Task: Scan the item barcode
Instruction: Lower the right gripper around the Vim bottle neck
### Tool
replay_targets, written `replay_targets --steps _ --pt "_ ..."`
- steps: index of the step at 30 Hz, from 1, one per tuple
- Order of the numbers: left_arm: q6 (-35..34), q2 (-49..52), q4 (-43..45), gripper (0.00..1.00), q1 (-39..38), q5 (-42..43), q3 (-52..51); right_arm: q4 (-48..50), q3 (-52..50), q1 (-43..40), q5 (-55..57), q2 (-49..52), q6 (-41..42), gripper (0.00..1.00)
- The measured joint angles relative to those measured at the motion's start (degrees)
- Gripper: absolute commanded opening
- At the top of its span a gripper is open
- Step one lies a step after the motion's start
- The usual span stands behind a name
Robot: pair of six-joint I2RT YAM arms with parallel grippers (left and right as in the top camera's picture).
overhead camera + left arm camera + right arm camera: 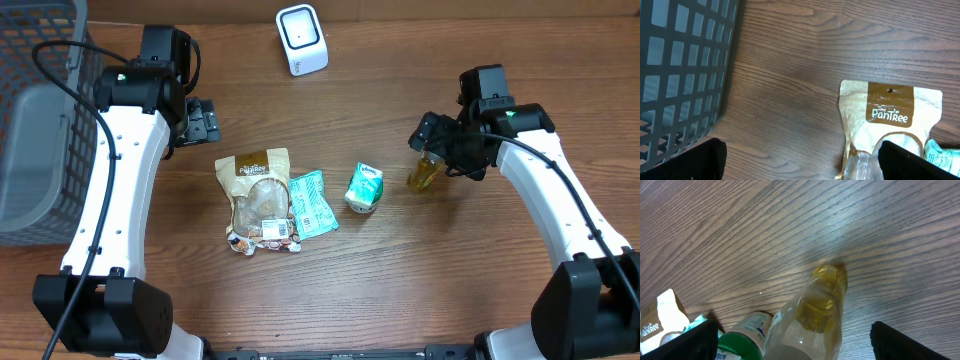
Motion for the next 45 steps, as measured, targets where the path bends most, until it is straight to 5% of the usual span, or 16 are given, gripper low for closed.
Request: replay_targets --steps 11,18,24,27,45 --pt "0.0 0.0 0.0 1.00 0.0 0.0 0.0 -0.6 -1.2 0.0 0.0 0.0 0.0 0.84" --pt "0.0 0.0 0.0 1.00 0.0 0.0 0.0 0.2 -3.1 0.0 0.0 0.0 0.0 0.61" --pt "0.0 0.0 0.0 0.99 0.0 0.0 0.0 0.3 -3.1 0.0 0.1 0.0 -3.5 0.56" --pt "0.0 0.0 0.0 1.00 0.0 0.0 0.0 0.2 -3.1 0.0 0.0 0.0 -8.6 0.42" --pt "0.0 0.0 0.0 1.00 0.0 0.0 0.0 2.5 -3.1 0.0 0.3 0.0 -26.9 0.41"
